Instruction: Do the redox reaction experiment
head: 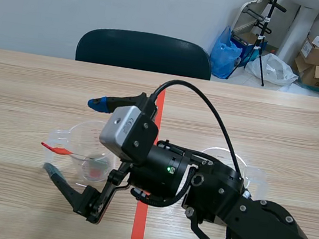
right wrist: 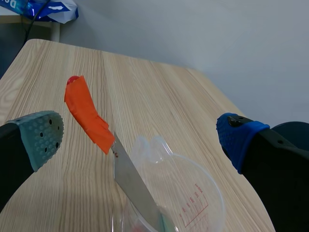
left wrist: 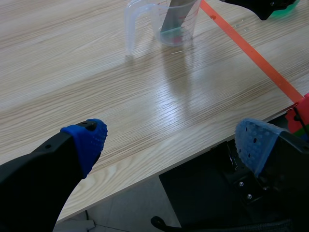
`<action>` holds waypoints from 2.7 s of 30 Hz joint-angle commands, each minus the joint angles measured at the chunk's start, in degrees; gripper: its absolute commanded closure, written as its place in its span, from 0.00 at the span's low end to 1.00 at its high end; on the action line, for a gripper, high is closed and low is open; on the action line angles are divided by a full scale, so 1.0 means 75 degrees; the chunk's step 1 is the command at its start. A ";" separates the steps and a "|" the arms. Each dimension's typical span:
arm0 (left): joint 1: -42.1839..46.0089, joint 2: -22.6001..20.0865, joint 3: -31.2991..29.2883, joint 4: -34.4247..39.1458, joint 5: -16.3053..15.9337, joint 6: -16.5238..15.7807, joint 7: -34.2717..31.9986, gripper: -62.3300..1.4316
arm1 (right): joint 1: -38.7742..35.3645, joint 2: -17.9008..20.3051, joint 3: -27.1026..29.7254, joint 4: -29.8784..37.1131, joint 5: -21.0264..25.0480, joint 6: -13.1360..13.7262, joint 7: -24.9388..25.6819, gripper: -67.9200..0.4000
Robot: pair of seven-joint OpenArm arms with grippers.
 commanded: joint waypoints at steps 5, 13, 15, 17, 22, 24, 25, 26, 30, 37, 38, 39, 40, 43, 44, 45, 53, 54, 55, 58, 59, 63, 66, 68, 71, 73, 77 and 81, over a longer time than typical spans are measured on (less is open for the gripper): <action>0.0009 0.0017 -0.0006 0.0146 -0.0085 -0.0006 -0.0157 0.09 | 0.0137 -0.0152 -0.0006 0.0122 0.0105 -0.0026 0.0006 0.00; 0.0009 0.0017 -0.0006 0.0146 -0.0085 -0.0006 -0.0160 0.09 | 0.0134 -0.0152 -0.0006 0.0122 0.0105 -0.0143 -0.0117 0.00; 0.0009 0.0017 -0.0006 0.0146 -0.0085 -0.0006 -0.0160 0.09 | 0.0134 -0.0152 -0.0006 0.0122 0.0105 -0.0143 -0.0117 0.03; 0.0009 0.0017 -0.0006 0.0146 -0.0085 -0.0006 -0.0160 0.09 | 0.0131 -0.0149 -0.0006 0.0122 0.0105 -0.0143 -0.0119 0.13; 0.0009 0.0017 -0.0006 0.0146 -0.0085 -0.0006 -0.0160 0.09 | 0.0134 -0.0137 -0.0006 0.0122 0.0105 -0.0143 -0.0111 0.36; 0.0009 0.0017 -0.0006 0.0146 -0.0085 -0.0006 -0.0160 0.09 | 0.0134 -0.0119 -0.0006 0.0122 0.0105 -0.0143 -0.0052 0.42; 0.0009 0.0017 -0.0006 0.0146 -0.0087 -0.0006 -0.0160 0.09 | 0.0134 -0.0114 -0.0006 0.0122 0.0108 -0.0143 -0.0052 0.45; 0.0009 0.0017 -0.0006 0.0146 -0.0090 -0.0006 -0.0160 0.09 | 0.0134 -0.0111 -0.0006 0.0122 0.0108 -0.0143 -0.0044 0.47; 0.0009 0.0020 -0.0006 0.0146 -0.0090 -0.0006 -0.0157 0.09 | 0.0134 -0.0105 0.0009 0.0122 0.0111 -0.0143 0.0026 0.61; 0.0009 0.0020 -0.0006 0.0146 -0.0090 -0.0006 -0.0157 0.09 | 0.0137 0.0050 0.0166 0.0128 0.0128 -0.0134 0.0641 0.87; 0.0009 0.0020 -0.0006 0.0146 -0.0090 -0.0006 -0.0157 0.09 | 0.0134 0.0064 0.0178 0.0128 0.0128 -0.0134 0.0595 0.92; 0.0009 0.0020 -0.0006 0.0146 -0.0090 -0.0006 -0.0157 0.09 | 0.0134 0.0082 0.0175 0.0128 0.0128 -0.0131 0.0565 0.97; 0.0009 0.0020 -0.0006 0.0146 -0.0090 -0.0006 -0.0157 0.09 | 0.0134 0.0087 0.0175 0.0128 0.0128 -0.0128 0.0565 0.97; 0.0009 0.0020 -0.0006 0.0146 -0.0090 -0.0006 -0.0157 0.09 | 0.0134 0.0087 0.0175 0.0128 0.0137 -0.0128 0.0484 0.97; 0.0009 0.0020 -0.0006 0.0146 -0.0090 -0.0006 -0.0157 0.09 | 0.0134 0.0087 0.0175 0.0128 0.0140 -0.0128 0.0434 0.97; 0.0009 0.0020 -0.0006 0.0146 -0.0090 -0.0006 -0.0157 0.09 | 0.0134 0.0087 0.0178 0.0128 0.0143 -0.0128 0.0370 0.97; 0.0009 0.0020 -0.0006 0.0146 -0.0090 -0.0006 -0.0157 0.09 | 0.0154 0.0090 0.0256 0.0128 0.0428 -0.0099 0.0256 0.97; 0.0009 0.0017 -0.0006 0.0146 -0.0090 -0.0006 -0.0157 0.09 | 0.0157 0.0087 0.0280 0.0131 0.0428 -0.0076 0.0198 0.97; 0.0009 0.0017 -0.0006 0.0146 -0.0090 -0.0006 -0.0157 0.09 | 0.0172 0.0085 0.0312 0.0131 0.0428 -0.0076 0.0184 0.97; 0.0009 0.0017 -0.0006 0.0146 -0.0090 -0.0006 -0.0157 0.09 | 0.0233 0.0087 0.0335 0.0131 0.0577 0.0020 0.0099 0.97; 0.0009 0.0017 -0.0006 0.0146 -0.0090 -0.0006 -0.0157 0.09 | 0.0268 0.0087 0.0356 0.0134 0.0615 0.0061 0.0073 0.97; 0.0009 0.0017 -0.0006 0.0146 -0.0090 -0.0006 -0.0157 0.09 | 0.0391 0.0085 0.0481 0.0192 0.0775 0.0289 -0.0157 0.97; 0.0009 0.0017 -0.0006 0.0146 -0.0090 -0.0006 -0.0157 0.09 | 0.0440 0.0087 0.0586 0.0309 0.0772 0.0300 -0.0396 0.97; 0.0009 0.0017 -0.0006 0.0146 -0.0090 -0.0006 -0.0157 0.09 | 0.0472 0.0090 0.0644 0.0405 0.0772 0.0303 -0.0481 0.97; 0.0009 0.0017 -0.0006 0.0146 -0.0090 -0.0006 -0.0160 0.09 | 0.0493 0.0131 0.0723 0.0673 0.0775 0.0411 -0.0731 0.97; 0.0009 0.0017 -0.0006 0.0146 -0.0090 -0.0006 -0.0157 0.09 | 0.0493 0.0152 0.0848 0.0956 0.0898 0.0746 -0.1134 0.97; 0.0009 0.0017 -0.0006 0.0146 -0.0090 -0.0006 -0.0157 0.09 | 0.0493 0.0152 0.1070 0.1428 0.1434 0.0997 -0.1740 0.97; 0.0009 0.0017 -0.0006 0.0146 -0.0090 -0.0006 -0.0160 0.09 | 0.0493 0.0149 0.1183 0.1926 0.1553 0.1049 -0.2192 0.97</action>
